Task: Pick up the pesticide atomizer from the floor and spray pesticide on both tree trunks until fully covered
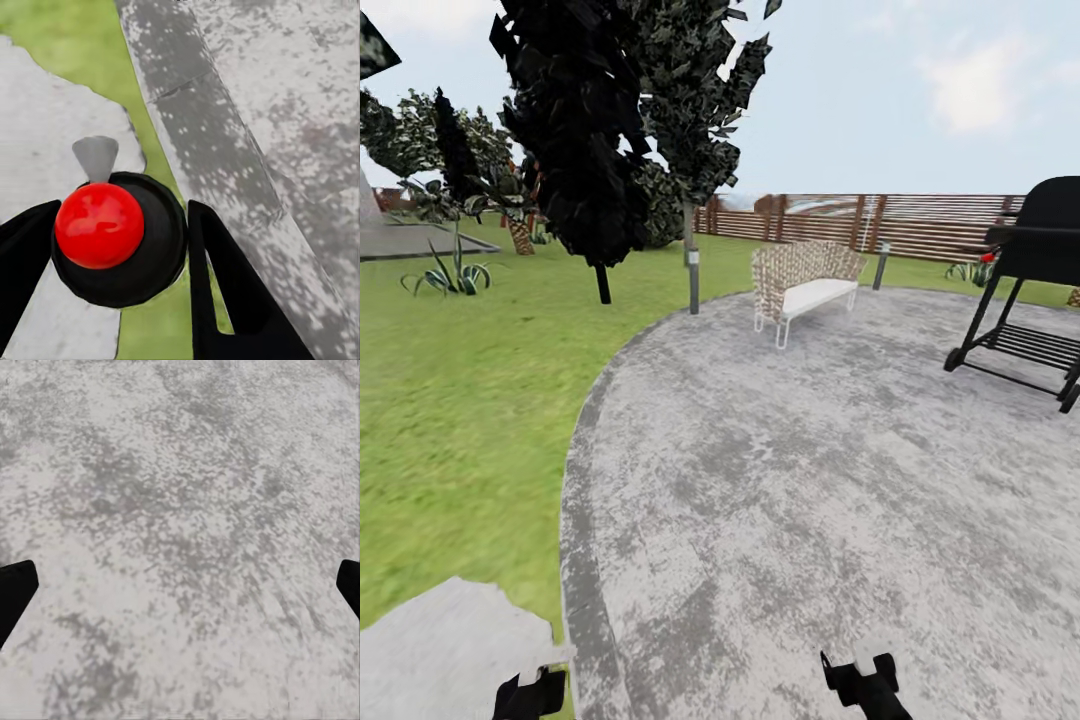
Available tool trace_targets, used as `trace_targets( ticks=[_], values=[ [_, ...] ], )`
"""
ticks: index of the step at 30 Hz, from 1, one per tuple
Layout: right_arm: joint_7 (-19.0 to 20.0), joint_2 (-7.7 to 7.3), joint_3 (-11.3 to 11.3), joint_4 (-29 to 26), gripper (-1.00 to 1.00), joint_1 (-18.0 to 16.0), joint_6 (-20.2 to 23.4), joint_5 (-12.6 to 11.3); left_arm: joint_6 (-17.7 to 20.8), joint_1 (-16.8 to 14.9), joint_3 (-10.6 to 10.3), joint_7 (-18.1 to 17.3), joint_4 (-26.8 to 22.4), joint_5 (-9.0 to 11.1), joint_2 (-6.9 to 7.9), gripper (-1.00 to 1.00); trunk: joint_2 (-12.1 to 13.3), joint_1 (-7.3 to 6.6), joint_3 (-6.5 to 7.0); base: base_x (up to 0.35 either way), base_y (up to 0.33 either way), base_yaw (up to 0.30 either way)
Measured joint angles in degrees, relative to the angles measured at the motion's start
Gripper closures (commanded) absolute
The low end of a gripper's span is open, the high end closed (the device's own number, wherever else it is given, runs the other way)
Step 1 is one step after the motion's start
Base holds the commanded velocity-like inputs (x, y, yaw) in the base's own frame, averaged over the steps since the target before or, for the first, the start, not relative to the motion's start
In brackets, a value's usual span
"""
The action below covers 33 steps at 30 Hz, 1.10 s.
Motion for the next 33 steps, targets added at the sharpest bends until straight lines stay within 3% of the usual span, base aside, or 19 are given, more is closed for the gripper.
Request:
trace_targets(
  ticks=[15,19,24,33],
  values=[
    [-0.2,0.14,0.0,-0.1,-1.00,0.0,-0.1,0.0,0.0,0.0,0.0,-0.1,0.0,0.0,0.00,1.00,0.0,0.02,-0.12,0.011,0.025,0.280],
    [-2.9,0.40,0.0,-0.1,-1.00,0.0,-0.1,-0.3,0.0,0.0,0.0,-0.1,0.0,0.0,0.00,1.00,0.0,0.02,-0.20,0.000,0.000,0.280],
    [-7.5,1.94,0.1,0.0,-1.00,0.0,-0.1,-0.2,0.0,0.0,0.0,-0.1,0.0,0.0,-0.01,1.00,0.0,0.02,-0.36,0.000,0.000,0.280],
    [-8.3,2.17,0.1,-0.1,-1.00,0.0,-0.1,-0.1,0.0,0.0,0.0,-0.1,0.0,0.0,0.00,1.00,0.0,0.02,-0.73,0.000,0.000,0.274]
  ],
)
